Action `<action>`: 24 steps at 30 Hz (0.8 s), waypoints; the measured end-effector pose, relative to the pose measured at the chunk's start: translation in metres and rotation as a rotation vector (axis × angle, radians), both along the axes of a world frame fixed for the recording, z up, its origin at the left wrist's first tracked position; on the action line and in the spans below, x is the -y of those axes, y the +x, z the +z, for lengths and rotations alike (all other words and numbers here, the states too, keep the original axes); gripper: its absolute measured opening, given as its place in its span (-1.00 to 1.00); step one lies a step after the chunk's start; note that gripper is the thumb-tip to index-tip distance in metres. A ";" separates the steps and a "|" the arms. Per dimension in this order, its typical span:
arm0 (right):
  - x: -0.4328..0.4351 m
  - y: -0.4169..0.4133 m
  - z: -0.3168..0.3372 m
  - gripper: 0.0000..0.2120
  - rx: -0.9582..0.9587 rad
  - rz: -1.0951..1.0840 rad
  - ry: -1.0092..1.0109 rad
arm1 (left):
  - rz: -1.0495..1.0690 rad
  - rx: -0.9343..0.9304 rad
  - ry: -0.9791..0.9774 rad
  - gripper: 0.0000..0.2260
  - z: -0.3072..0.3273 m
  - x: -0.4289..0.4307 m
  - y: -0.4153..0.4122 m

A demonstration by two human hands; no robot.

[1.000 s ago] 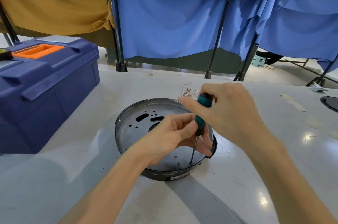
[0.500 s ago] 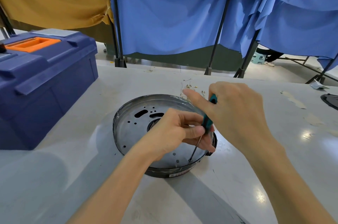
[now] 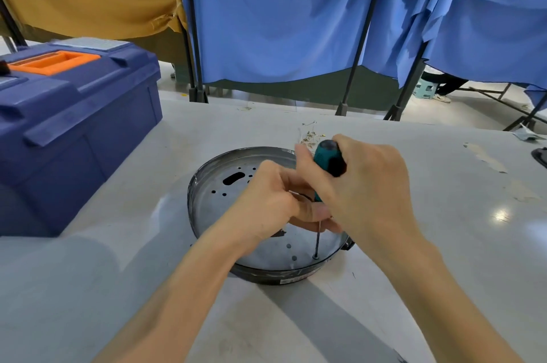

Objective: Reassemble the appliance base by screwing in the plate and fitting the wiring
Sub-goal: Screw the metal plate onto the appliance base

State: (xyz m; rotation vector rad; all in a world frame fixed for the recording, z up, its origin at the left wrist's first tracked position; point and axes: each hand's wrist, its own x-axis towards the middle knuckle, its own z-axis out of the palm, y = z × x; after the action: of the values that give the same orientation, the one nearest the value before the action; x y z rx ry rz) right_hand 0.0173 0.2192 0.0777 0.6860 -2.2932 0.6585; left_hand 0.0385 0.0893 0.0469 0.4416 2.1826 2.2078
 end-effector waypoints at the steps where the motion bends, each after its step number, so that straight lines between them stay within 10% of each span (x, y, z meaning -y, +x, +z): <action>1: -0.002 0.000 0.001 -0.49 0.031 0.012 0.013 | -0.013 0.008 0.003 -0.77 0.000 0.001 -0.001; 8: -0.015 -0.011 0.026 -0.90 0.183 0.457 -0.158 | -0.159 0.092 -0.076 -0.85 0.008 0.011 -0.005; 19: 0.002 0.002 0.008 -0.64 -0.221 -0.075 -0.087 | -0.155 0.049 -0.101 -0.80 0.014 0.000 -0.008; 24: -0.017 -0.004 0.022 -0.71 0.153 0.247 -0.091 | -0.352 0.090 -0.110 -0.78 0.020 0.004 -0.011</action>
State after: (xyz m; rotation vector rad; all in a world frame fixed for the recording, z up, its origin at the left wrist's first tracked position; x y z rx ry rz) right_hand 0.0138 0.2365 0.0997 0.9119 -2.3195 0.9532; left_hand 0.0274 0.0850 0.0673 0.6515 1.9863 1.8783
